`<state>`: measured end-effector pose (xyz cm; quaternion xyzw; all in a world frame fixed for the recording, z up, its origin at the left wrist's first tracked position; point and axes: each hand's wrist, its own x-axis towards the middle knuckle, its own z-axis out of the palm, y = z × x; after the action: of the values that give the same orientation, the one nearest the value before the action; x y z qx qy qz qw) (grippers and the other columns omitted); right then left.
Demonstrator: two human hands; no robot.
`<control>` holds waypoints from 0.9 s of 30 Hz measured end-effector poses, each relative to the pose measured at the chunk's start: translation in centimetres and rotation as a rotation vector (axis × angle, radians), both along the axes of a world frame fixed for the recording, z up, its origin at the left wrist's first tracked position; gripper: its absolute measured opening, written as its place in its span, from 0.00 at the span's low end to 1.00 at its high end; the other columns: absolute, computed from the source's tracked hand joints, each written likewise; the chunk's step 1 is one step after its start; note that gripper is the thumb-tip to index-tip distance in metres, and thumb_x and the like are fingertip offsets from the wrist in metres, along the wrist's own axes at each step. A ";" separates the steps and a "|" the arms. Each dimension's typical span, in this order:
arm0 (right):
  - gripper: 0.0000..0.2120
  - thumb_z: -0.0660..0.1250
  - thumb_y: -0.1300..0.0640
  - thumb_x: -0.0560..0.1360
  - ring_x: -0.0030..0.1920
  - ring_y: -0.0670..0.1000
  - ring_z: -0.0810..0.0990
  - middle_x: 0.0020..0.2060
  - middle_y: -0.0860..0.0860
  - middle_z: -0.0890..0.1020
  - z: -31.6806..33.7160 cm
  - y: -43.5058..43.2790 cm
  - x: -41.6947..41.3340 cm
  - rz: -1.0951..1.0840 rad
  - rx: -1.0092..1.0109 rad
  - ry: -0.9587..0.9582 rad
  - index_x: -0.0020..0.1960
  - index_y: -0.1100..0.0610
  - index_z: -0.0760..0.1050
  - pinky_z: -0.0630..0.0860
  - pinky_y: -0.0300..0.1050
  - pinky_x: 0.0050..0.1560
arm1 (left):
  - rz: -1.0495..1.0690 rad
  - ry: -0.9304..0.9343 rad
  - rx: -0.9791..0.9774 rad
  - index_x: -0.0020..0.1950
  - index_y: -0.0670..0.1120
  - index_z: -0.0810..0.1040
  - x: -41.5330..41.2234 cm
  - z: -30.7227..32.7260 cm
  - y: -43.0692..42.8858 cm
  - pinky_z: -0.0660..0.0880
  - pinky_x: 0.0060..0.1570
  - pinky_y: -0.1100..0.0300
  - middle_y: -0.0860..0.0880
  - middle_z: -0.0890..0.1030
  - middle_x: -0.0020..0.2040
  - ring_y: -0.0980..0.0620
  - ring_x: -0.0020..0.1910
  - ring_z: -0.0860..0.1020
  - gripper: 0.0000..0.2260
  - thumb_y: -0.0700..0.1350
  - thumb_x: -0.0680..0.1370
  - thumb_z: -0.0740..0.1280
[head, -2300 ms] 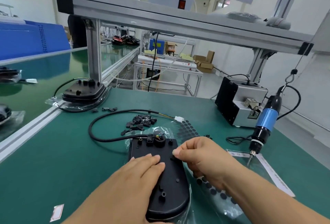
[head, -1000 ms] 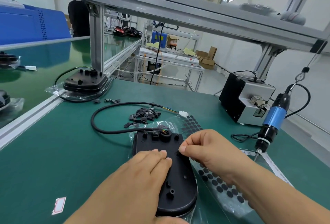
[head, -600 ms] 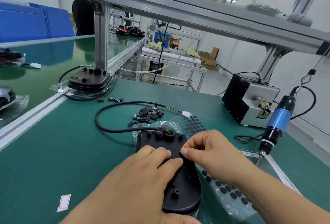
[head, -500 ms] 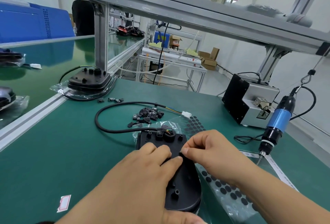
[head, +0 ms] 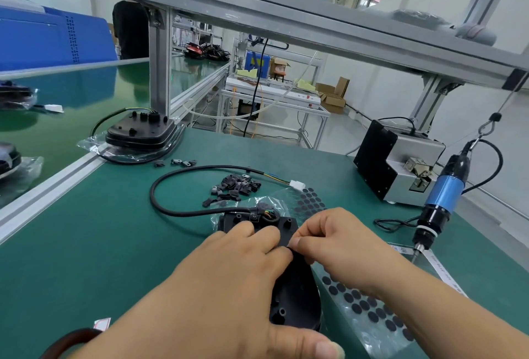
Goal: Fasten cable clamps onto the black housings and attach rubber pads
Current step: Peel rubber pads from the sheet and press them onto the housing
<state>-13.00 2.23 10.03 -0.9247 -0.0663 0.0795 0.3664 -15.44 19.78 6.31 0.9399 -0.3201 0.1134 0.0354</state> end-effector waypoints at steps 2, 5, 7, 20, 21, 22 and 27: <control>0.10 0.67 0.58 0.74 0.20 0.45 0.63 0.30 0.56 0.78 0.0 -0.1 0.1 -0.024 -0.006 -0.009 0.36 0.57 0.81 0.61 0.33 0.21 | -0.008 0.006 -0.006 0.68 0.59 0.64 0.1 -0.1 0.1 0.61 0.46 0.57 0.59 0.63 0.49 0.53 0.47 0.62 0.47 0.83 0.58 0.40; 0.09 0.66 0.57 0.74 0.23 0.48 0.66 0.35 0.63 0.81 0.0 -0.2 0.2 -0.041 -0.044 -0.050 0.39 0.60 0.81 0.65 0.36 0.23 | -0.006 0.000 -0.012 0.68 0.60 0.64 0.1 -0.2 0.1 0.59 0.45 0.58 0.59 0.63 0.50 0.54 0.47 0.61 0.48 0.83 0.57 0.40; 0.11 0.65 0.55 0.75 0.27 0.49 0.68 0.38 0.63 0.81 -0.2 -0.1 0.2 -0.032 -0.075 -0.078 0.41 0.63 0.80 0.68 0.40 0.26 | -0.007 0.004 -0.012 0.68 0.60 0.64 0.1 -0.2 0.1 0.59 0.45 0.58 0.59 0.63 0.50 0.55 0.47 0.61 0.48 0.84 0.56 0.39; 0.24 0.64 0.50 0.79 0.26 0.48 0.76 0.42 0.51 0.86 -0.4 -2.5 1.0 -0.223 0.102 -0.123 0.25 0.50 0.78 0.70 0.37 0.27 | -0.029 0.149 -0.070 0.76 0.63 0.44 0.4 -0.1 0.7 0.58 0.51 0.63 0.67 0.56 0.51 0.62 0.50 0.57 0.57 0.85 0.49 0.35; 0.24 0.64 0.50 0.79 0.23 0.45 0.72 0.42 0.51 0.86 -0.5 -2.7 1.2 -0.224 0.119 -0.125 0.24 0.48 0.78 0.69 0.36 0.26 | -0.029 0.133 -0.027 0.76 0.63 0.44 0.5 0.0 0.5 0.58 0.50 0.61 0.65 0.56 0.51 0.59 0.50 0.57 0.57 0.85 0.49 0.33; 0.24 0.64 0.50 0.79 0.24 0.45 0.71 0.42 0.53 0.86 -0.5 -2.9 1.4 -0.230 0.130 -0.126 0.25 0.47 0.79 0.69 0.37 0.27 | -0.021 0.121 0.012 0.76 0.63 0.46 0.6 0.1 0.2 0.57 0.50 0.59 0.63 0.56 0.51 0.57 0.50 0.57 0.57 0.84 0.50 0.32; 0.17 0.67 0.49 0.77 0.29 0.52 0.70 0.30 0.58 0.78 -0.4 -4.2 4.2 -0.297 0.157 -0.145 0.35 0.59 0.81 0.70 0.45 0.33 | -0.021 0.148 0.154 0.77 0.60 0.48 1.3 0.8 -0.3 0.57 0.48 0.55 0.59 0.56 0.52 0.54 0.50 0.56 0.56 0.83 0.52 0.32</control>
<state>-8.80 -1.97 9.62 -0.8962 0.0385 -0.0479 0.4394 -14.12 19.50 7.07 0.9423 -0.3341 0.0182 -0.0122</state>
